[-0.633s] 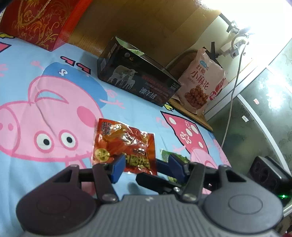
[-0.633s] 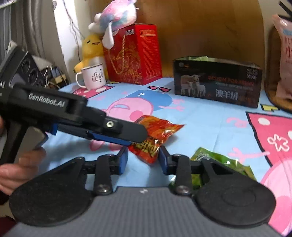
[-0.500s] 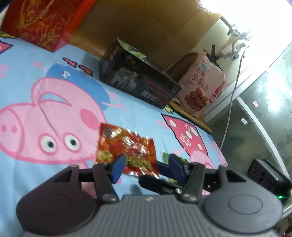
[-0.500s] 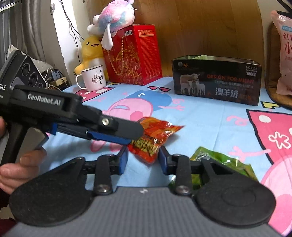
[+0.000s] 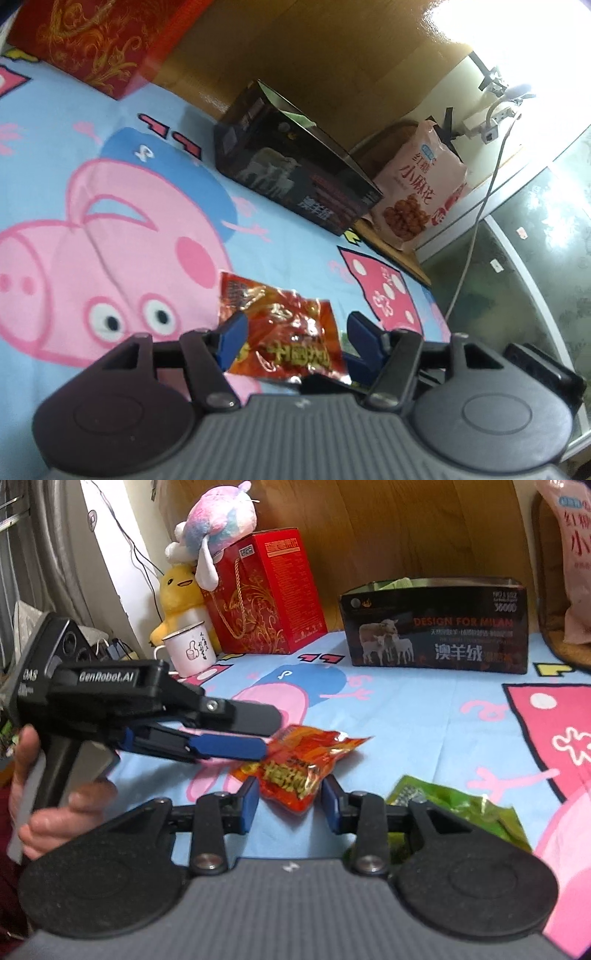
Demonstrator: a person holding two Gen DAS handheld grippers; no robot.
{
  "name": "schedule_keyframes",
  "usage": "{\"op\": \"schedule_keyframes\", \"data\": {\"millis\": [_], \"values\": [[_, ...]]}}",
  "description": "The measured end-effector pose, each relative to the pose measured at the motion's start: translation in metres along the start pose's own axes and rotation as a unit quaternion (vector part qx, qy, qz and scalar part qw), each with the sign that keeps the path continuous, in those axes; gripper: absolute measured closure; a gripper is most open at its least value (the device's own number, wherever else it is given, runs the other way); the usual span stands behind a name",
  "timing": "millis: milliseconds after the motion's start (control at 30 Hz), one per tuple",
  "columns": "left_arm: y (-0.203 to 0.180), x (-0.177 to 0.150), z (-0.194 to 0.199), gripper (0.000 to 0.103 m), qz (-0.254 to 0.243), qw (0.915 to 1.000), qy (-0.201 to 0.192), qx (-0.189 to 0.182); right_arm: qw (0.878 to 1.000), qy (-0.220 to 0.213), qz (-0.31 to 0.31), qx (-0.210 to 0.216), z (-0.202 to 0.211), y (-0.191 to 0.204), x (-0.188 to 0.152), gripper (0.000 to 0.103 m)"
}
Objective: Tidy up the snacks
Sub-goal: 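Lift the red-orange packet with the left tool toward the tin box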
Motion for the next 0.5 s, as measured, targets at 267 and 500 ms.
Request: {"op": "schedule_keyframes", "data": {"millis": [267,500], "values": [[0.001,0.004,0.003,0.054,0.020,0.9997,-0.003,-0.011,0.999,-0.023,-0.035,0.011,0.001,-0.006,0.019,0.081],[0.003,0.007,0.005,0.052,0.029,0.9993,-0.007,-0.022,0.997,-0.036,-0.064,0.036,0.011,-0.006,0.024,0.082]]}}
Point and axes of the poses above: each gripper's, at about its wrist camera, not at the fingertips, and z roughly against the way its jaws point, y to its left, x to its top, the point moved 8 cm from there along -z, roughly the way its jaws point, and after that the axes turned 5 degrees about x, right-handed, at the moved point
